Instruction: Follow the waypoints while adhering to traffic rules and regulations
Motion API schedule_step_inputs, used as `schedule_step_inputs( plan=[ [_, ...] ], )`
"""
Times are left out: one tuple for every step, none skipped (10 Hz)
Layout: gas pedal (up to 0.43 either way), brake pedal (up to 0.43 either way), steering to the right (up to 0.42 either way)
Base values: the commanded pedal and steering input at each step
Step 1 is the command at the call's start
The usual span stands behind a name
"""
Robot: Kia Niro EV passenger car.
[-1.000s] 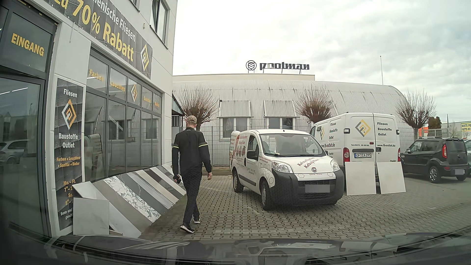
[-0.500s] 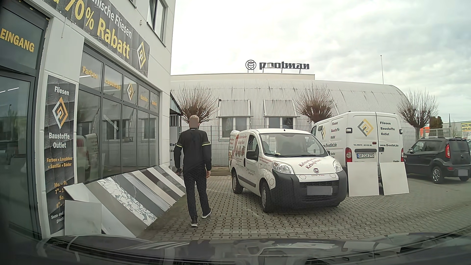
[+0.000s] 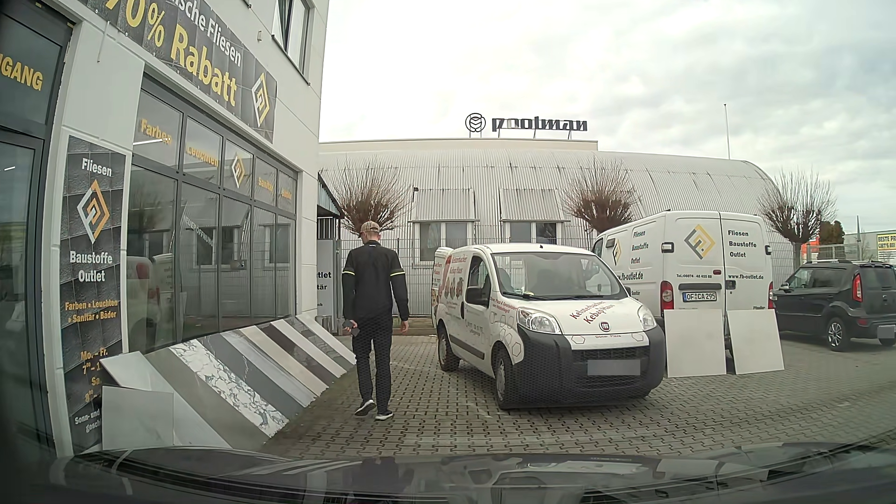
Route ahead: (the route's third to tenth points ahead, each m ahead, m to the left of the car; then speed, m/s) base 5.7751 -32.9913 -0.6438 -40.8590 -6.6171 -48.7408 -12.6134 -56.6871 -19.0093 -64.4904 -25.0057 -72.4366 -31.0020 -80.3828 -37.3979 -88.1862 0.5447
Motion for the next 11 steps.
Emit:
schedule_step_inputs(
  plan=[
    [0.000, 0.024, 0.118],
    [0.000, 0.024, 0.135],
    [0.000, 0.030, 0.155],
    [0.000, 0.037, 0.170],
    [0.000, 0.043, 0.193],
    [0.000, 0.043, 0.217],
    [0.000, 0.043, 0.240],
    [0.000, 0.043, 0.270],
    [0.000, 0.043, 0.301],
    [0.000, 0.043, 0.333],
    [0.000, 0.043, 0.378]
  ],
)
